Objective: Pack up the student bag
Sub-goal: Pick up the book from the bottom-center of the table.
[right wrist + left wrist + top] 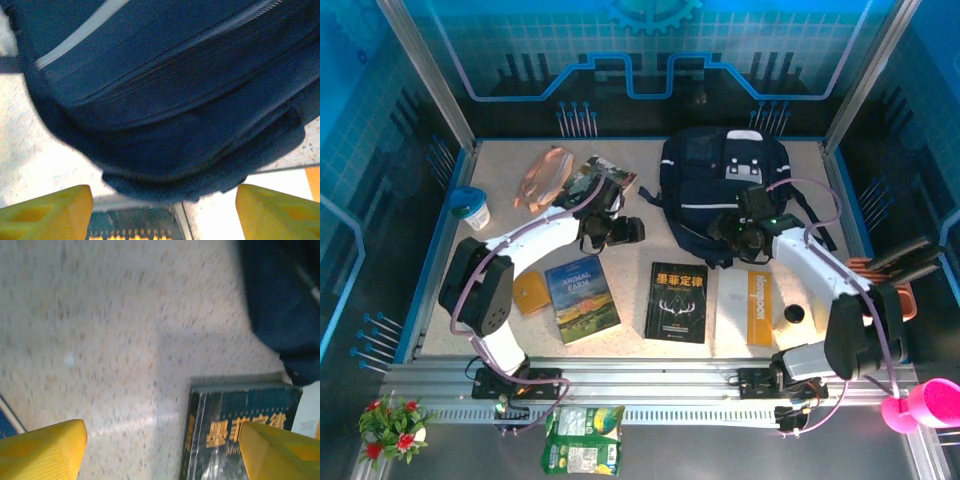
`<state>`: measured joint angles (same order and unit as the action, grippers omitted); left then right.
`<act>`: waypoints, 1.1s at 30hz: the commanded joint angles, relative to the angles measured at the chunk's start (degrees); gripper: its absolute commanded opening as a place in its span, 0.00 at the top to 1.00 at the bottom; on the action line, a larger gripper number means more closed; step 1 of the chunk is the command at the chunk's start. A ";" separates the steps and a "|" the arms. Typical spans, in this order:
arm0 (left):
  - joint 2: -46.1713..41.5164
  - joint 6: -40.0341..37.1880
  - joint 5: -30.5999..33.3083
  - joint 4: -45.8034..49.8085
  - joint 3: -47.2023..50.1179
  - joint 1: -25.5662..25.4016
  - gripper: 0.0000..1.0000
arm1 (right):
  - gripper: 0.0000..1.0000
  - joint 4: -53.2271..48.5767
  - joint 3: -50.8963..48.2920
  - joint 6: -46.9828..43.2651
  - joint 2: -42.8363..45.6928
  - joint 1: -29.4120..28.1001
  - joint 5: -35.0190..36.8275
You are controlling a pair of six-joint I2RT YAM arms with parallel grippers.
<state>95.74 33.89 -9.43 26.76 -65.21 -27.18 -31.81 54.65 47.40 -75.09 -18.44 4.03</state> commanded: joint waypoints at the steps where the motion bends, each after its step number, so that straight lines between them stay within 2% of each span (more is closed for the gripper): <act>1: -4.63 7.21 -5.67 -4.72 4.31 -0.87 0.19 | 0.25 -6.06 -3.04 -3.07 4.25 -4.25 -0.58; 6: -5.14 9.98 -9.17 -7.48 7.85 -4.14 0.19 | 0.28 -5.11 -6.20 -0.24 3.52 -11.91 -1.43; 12: -2.09 12.72 -11.66 -11.09 10.18 -6.54 0.29 | 0.34 0.46 -8.79 3.43 -1.78 -16.07 -3.26; 17: -0.14 12.36 -13.87 -12.66 10.56 -7.65 0.33 | 0.36 4.23 -10.67 4.00 -4.59 -16.31 -4.97; 23: 3.04 11.10 -15.62 -13.14 10.08 -9.02 0.44 | 0.38 5.89 -12.05 3.34 -7.31 -16.11 -5.62; 33: 7.43 10.36 -16.60 -13.11 9.91 -9.17 0.45 | 0.40 10.59 -14.87 3.88 -10.78 -14.46 -10.01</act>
<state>101.58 44.95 -24.01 13.87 -55.31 -36.18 -22.76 42.33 50.19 -83.50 -33.56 -2.96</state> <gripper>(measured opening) 0.552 0.602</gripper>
